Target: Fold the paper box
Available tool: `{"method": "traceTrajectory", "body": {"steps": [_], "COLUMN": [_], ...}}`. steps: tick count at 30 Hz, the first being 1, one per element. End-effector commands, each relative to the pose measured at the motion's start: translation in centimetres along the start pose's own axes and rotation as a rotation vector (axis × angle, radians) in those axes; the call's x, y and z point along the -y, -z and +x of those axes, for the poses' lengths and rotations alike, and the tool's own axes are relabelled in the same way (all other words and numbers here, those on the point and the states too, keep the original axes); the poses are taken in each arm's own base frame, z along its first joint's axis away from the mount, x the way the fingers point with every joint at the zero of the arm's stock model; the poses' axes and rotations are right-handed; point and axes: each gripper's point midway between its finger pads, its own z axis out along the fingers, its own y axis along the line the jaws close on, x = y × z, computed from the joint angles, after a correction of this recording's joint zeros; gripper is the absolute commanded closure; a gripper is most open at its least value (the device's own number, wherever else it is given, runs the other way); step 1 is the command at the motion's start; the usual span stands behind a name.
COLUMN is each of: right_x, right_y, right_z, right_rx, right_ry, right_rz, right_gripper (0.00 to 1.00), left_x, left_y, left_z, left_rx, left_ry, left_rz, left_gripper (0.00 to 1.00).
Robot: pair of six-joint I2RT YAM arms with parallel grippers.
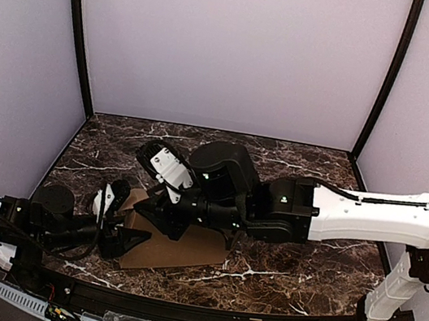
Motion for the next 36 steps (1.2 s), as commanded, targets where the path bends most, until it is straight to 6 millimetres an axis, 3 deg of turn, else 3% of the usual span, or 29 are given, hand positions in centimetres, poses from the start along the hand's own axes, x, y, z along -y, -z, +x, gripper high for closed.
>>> {"method": "traceTrajectory", "body": {"steps": [1, 6, 11, 16, 20, 28, 36], "right_x": [-0.7, -0.7, 0.5, 2.8, 5.2, 10.9, 14.0], "right_y": [-1.5, -1.2, 0.2, 3.5, 6.9, 11.0, 11.7], "right_z": [4.8, 5.2, 4.5, 1.7, 0.7, 4.1, 7.2], "right_rx": [-0.127, -0.134, -0.099, -0.012, 0.042, 0.022, -0.012], "right_ry": [-0.007, 0.005, 0.002, -0.016, -0.057, -0.157, -0.243], "right_rz": [0.008, 0.024, 0.087, 0.185, 0.244, 0.372, 0.389], "right_gripper": [0.63, 0.65, 0.63, 0.58, 0.56, 0.61, 0.76], "left_x": [-0.4, -0.3, -0.1, 0.0, -0.2, -0.6, -0.6], "left_y": [0.1, -0.1, -0.2, -0.1, 0.1, 0.4, 0.5], "left_z": [-0.2, 0.0, 0.6, 1.8, 2.8, 3.8, 4.2], "left_rx": [-0.013, -0.023, -0.035, -0.041, -0.023, 0.004, -0.001], "left_ry": [-0.005, -0.005, -0.011, -0.044, -0.062, -0.059, -0.049], "left_rz": [-0.022, -0.021, -0.009, 0.011, 0.021, 0.020, 0.020], "left_gripper": [0.99, 0.99, 0.99, 0.99, 0.99, 0.99, 0.99]}}
